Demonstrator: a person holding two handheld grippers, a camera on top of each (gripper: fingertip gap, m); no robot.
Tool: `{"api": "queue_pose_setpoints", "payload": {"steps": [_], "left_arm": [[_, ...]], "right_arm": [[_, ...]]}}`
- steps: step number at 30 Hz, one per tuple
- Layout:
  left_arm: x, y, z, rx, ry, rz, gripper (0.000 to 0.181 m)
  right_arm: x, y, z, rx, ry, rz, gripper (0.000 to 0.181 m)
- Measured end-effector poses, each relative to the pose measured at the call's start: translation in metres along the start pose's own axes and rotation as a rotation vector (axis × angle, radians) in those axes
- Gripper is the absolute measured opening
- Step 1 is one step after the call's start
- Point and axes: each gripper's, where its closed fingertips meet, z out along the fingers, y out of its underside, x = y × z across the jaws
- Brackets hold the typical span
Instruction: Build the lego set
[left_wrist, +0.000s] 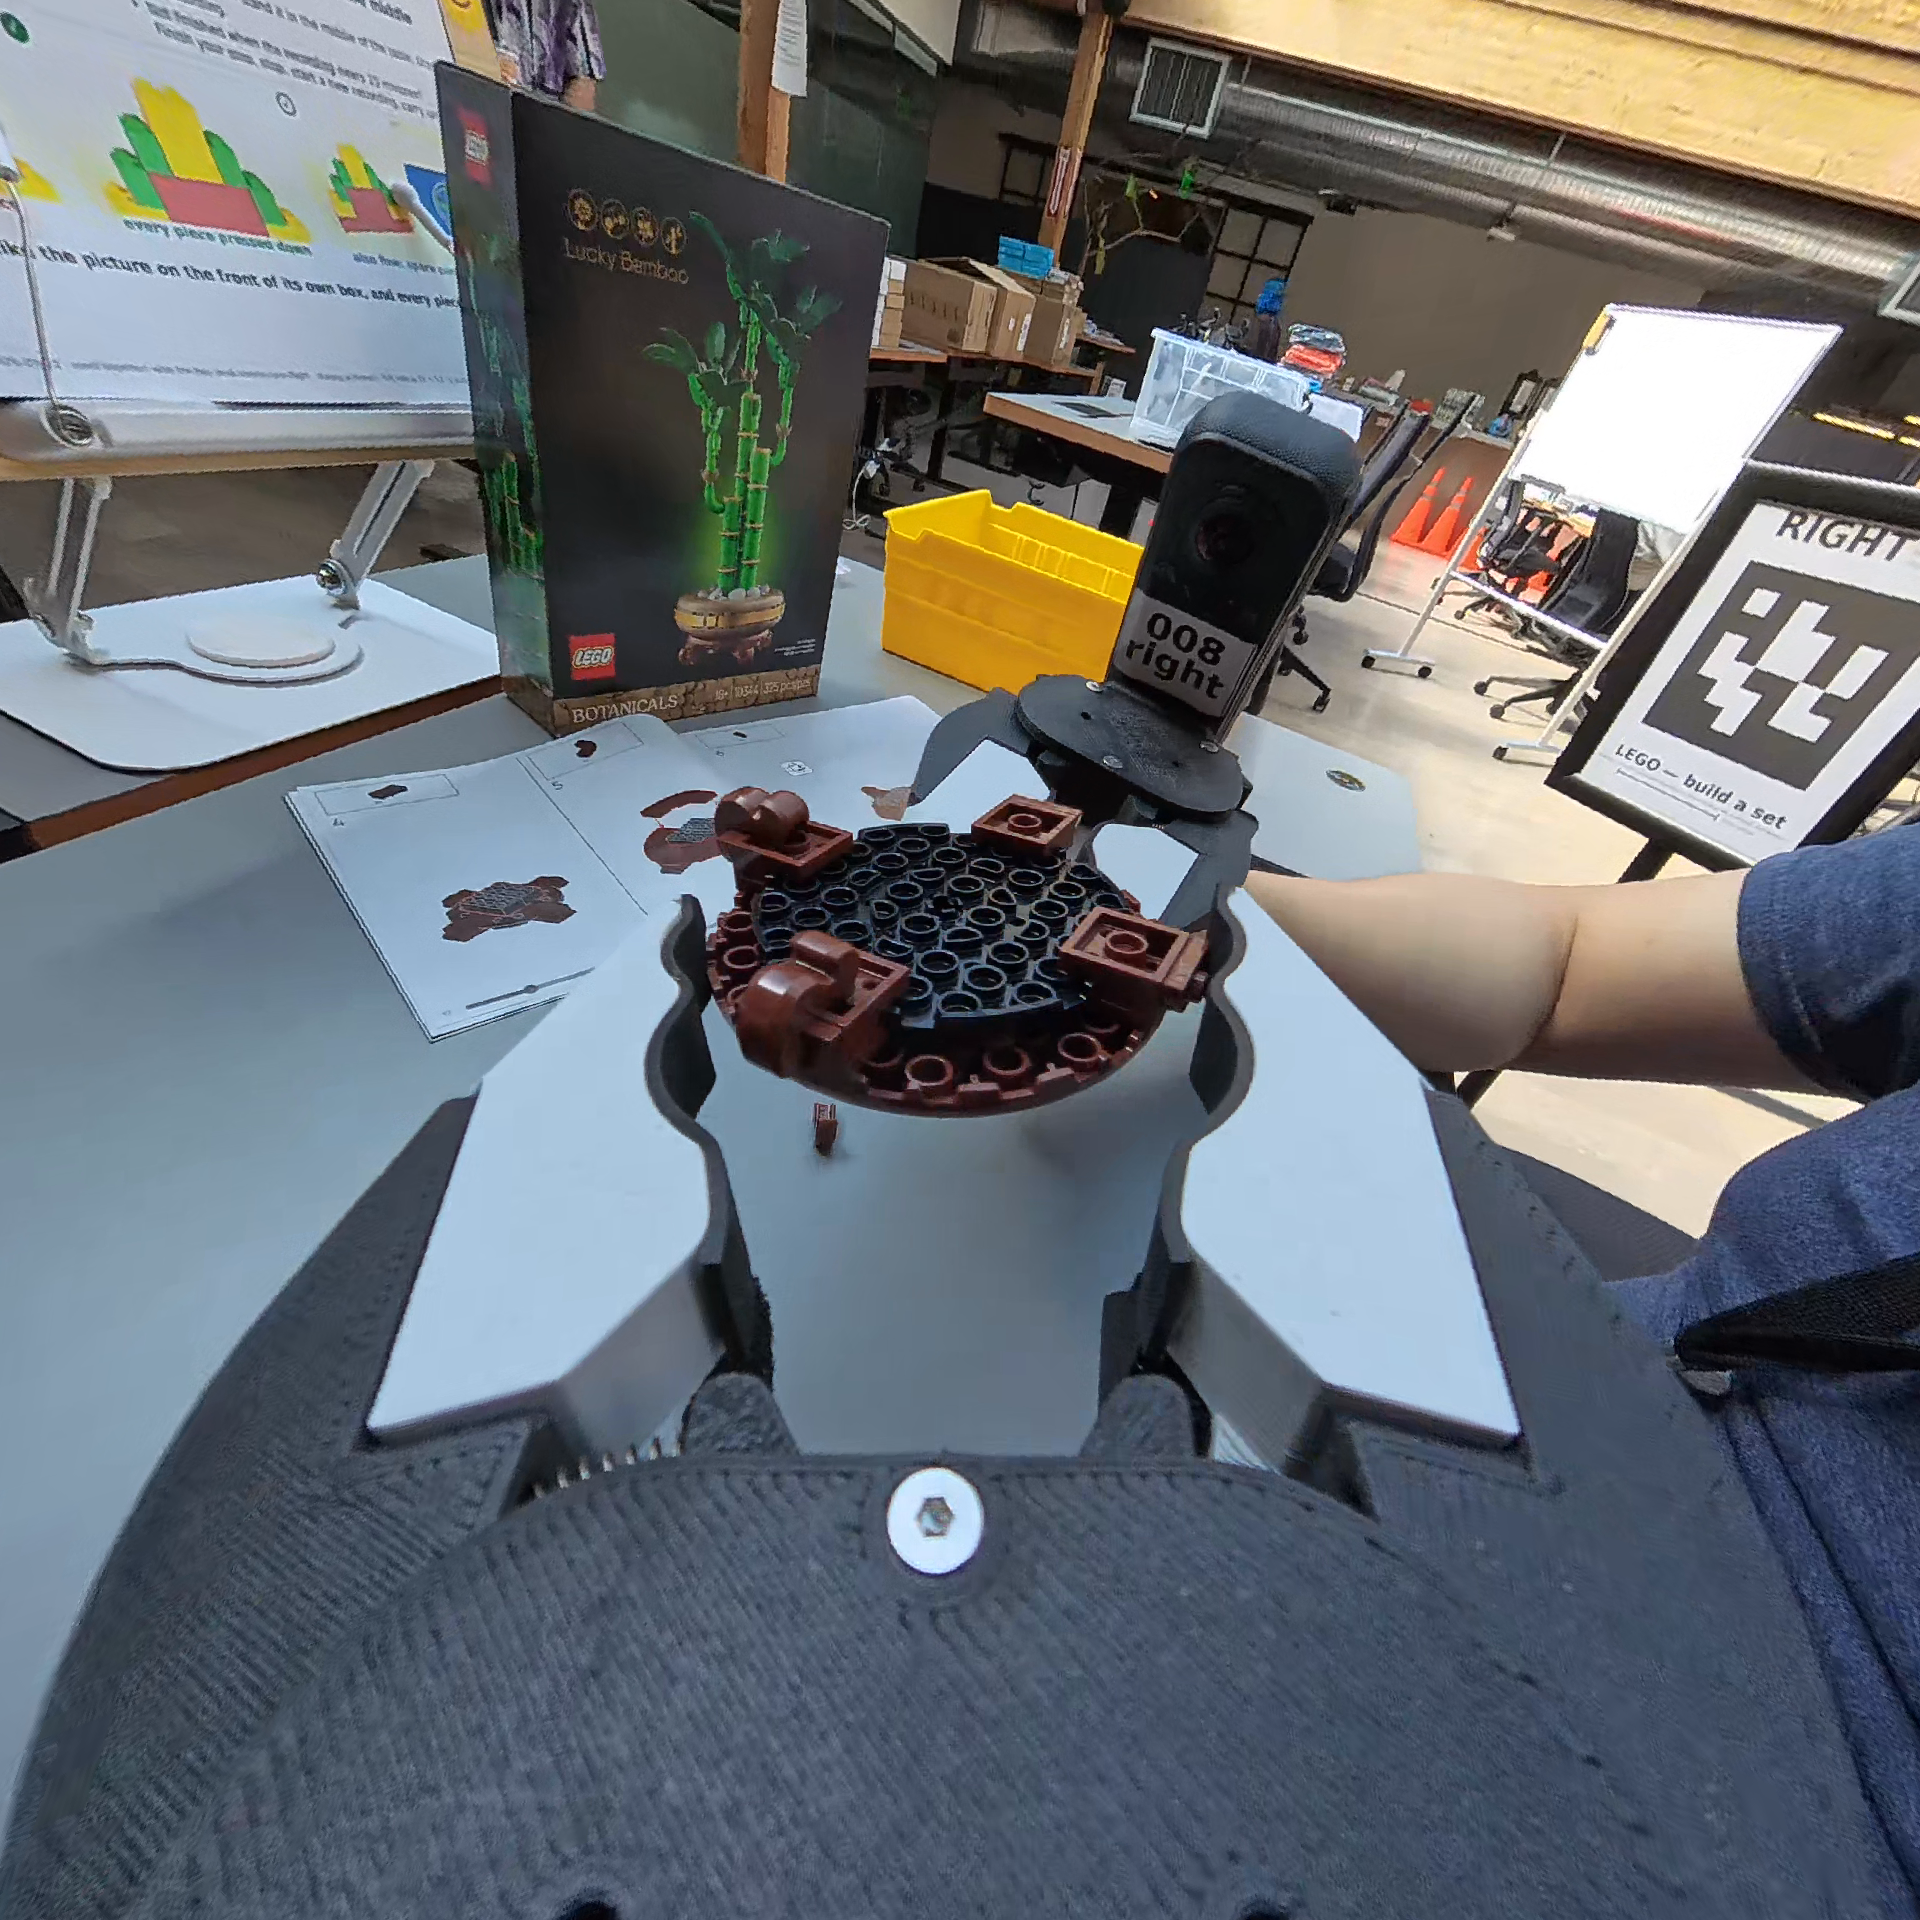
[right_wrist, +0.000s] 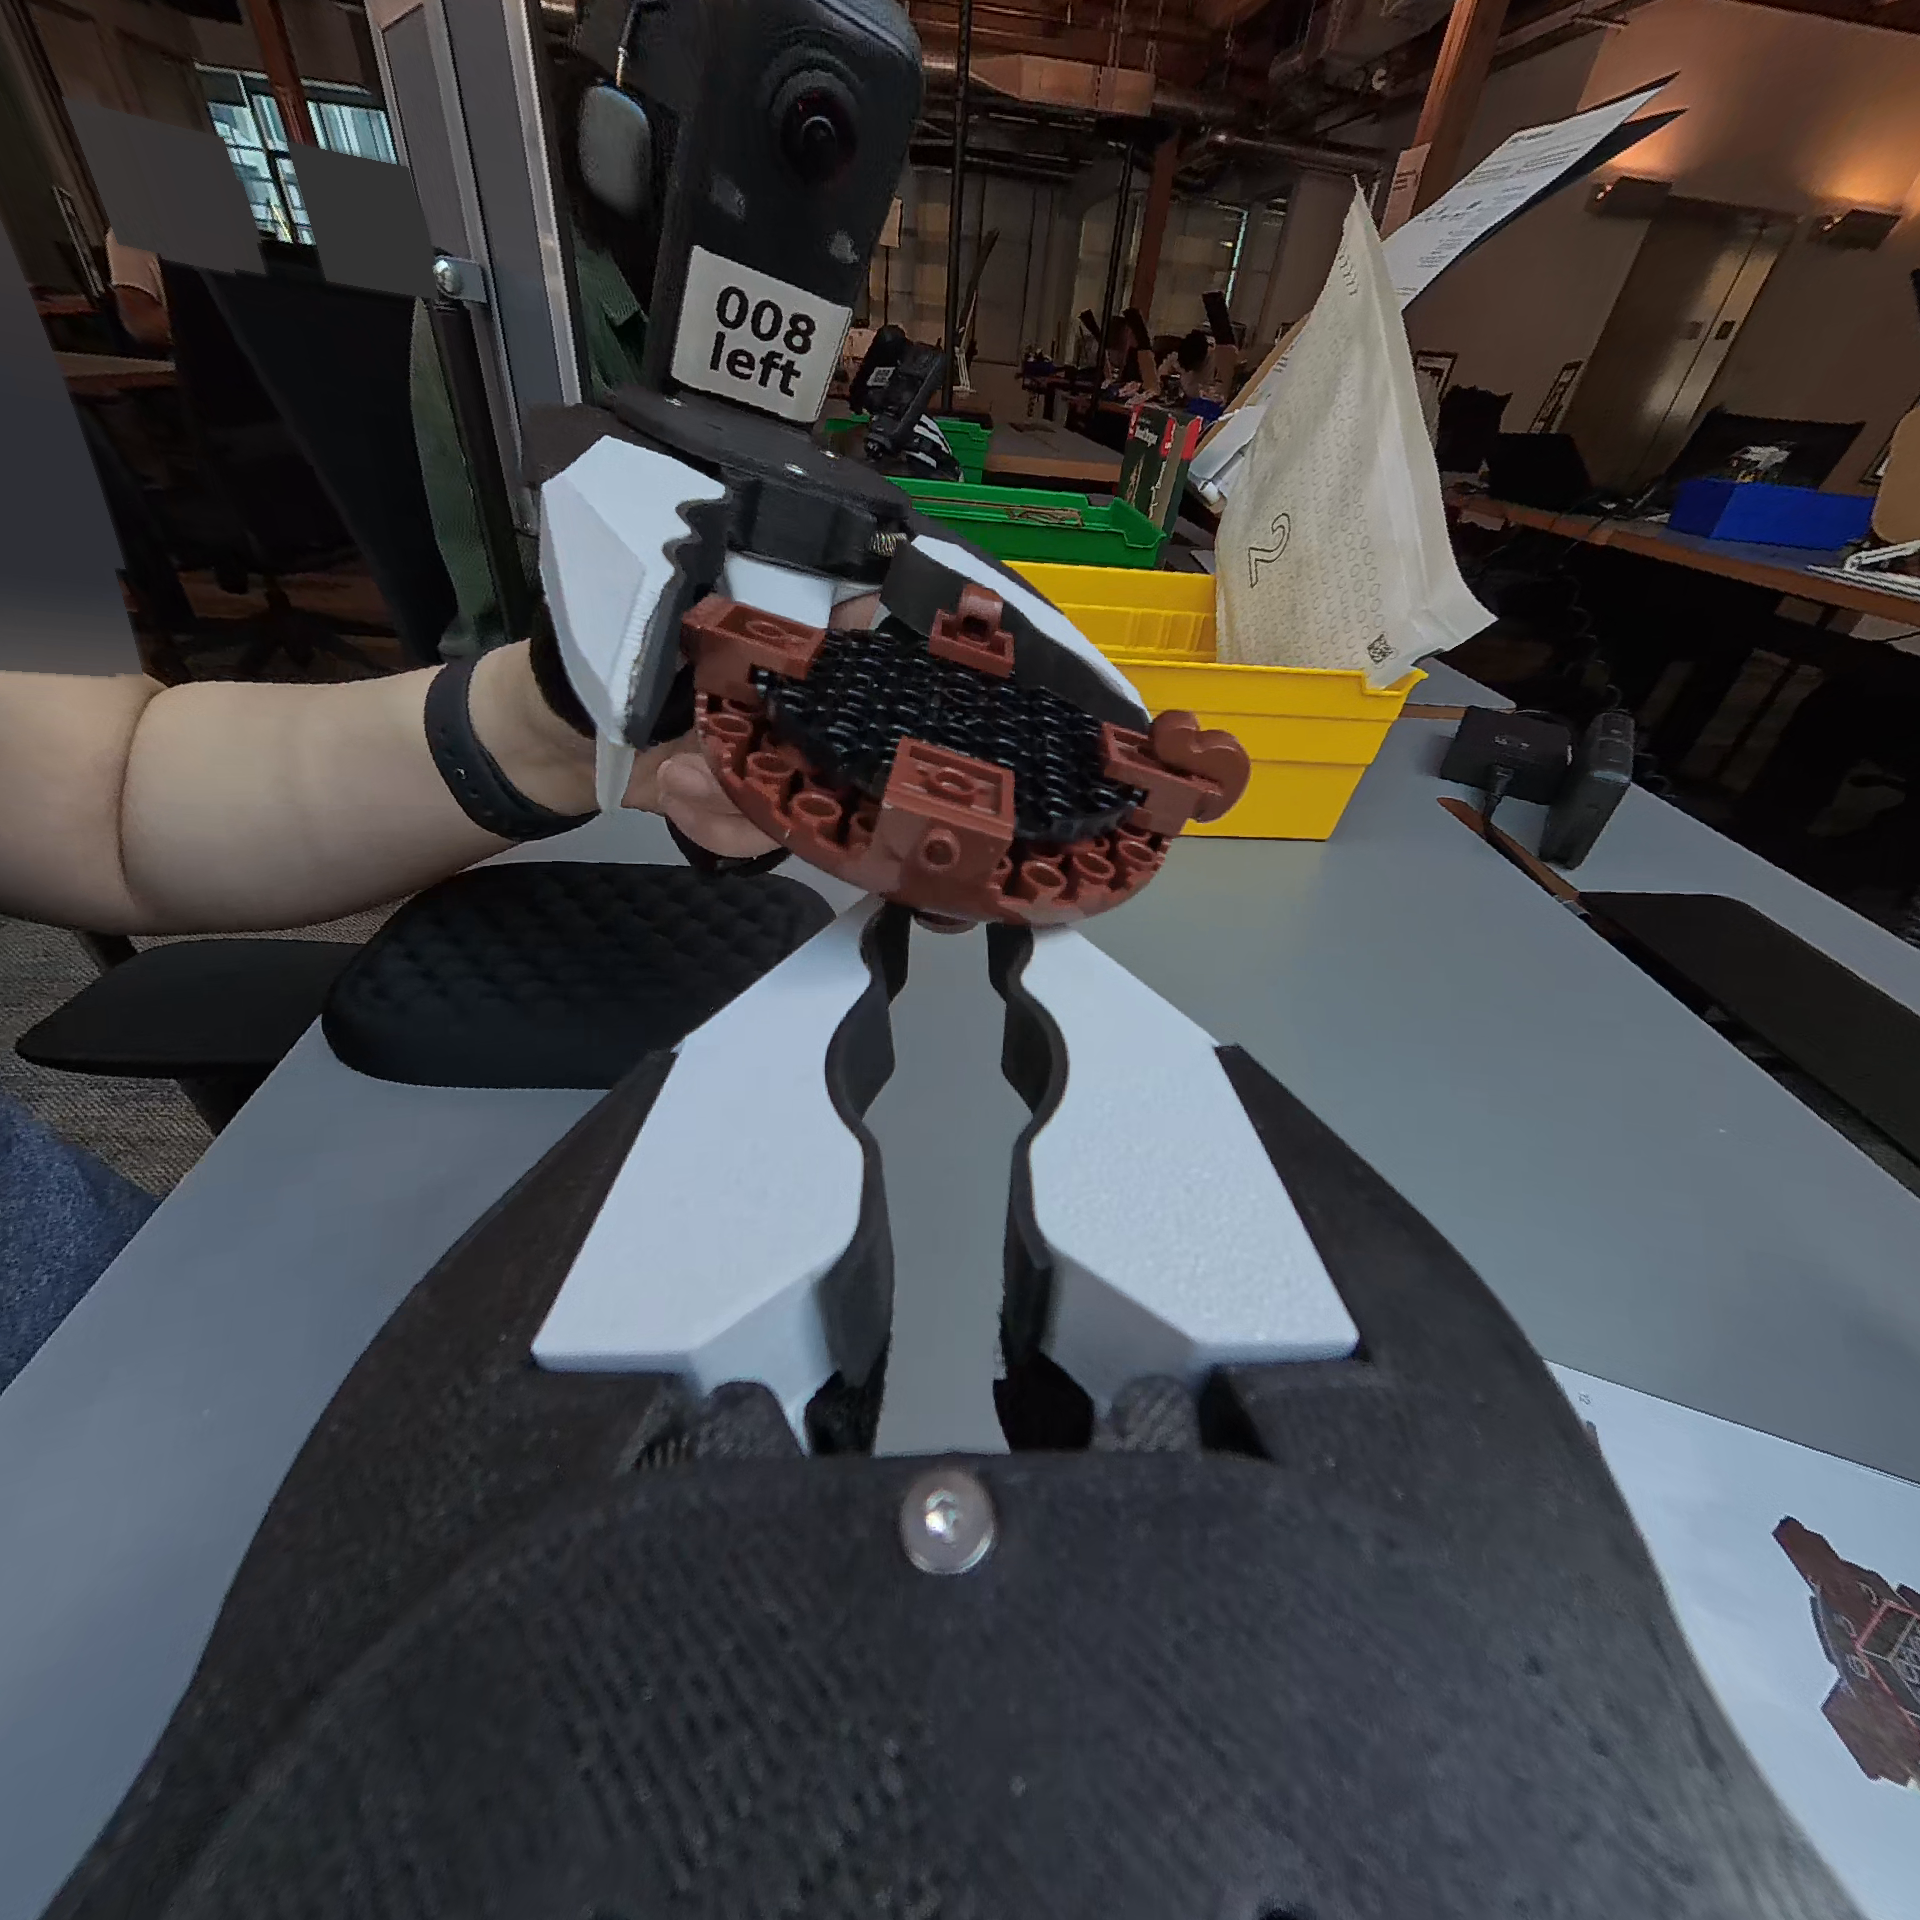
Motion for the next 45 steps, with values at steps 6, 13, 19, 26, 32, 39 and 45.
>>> {"api": "queue_pose_setpoints", "payload": {"steps": [6,13,19,26,32,39,45], "left_arm": [[-0.004,0.002,0.000,0.003,0.017,-0.030,0.094],[0.005,0.010,0.006,-0.054,-0.028,0.098,0.094],[0.013,0.008,0.006,-0.053,-0.021,0.149,0.100],[0.010,0.005,0.005,-0.008,-0.029,0.141,0.088],[0.008,0.003,0.006,0.024,-0.035,0.153,0.087],[-0.009,-0.002,-0.003,0.118,-0.040,0.073,0.087],[-0.019,-0.002,-0.015,0.245,0.042,-0.136,0.087]], "right_arm": [[-0.002,0.001,0.001,0.014,-0.031,0.065,0.014],[-0.012,-0.006,0.005,0.084,-0.089,0.146,0.013],[-0.016,-0.019,0.001,0.147,-0.124,0.191,0.014],[-0.018,-0.019,0.001,0.136,-0.125,0.155,0.014],[-0.015,-0.018,-0.001,0.118,-0.100,0.120,0.014],[0.008,-0.006,-0.007,0.028,0.008,0.051,0.014],[0.037,0.000,-0.026,-0.108,0.174,-0.187,0.014]]}}
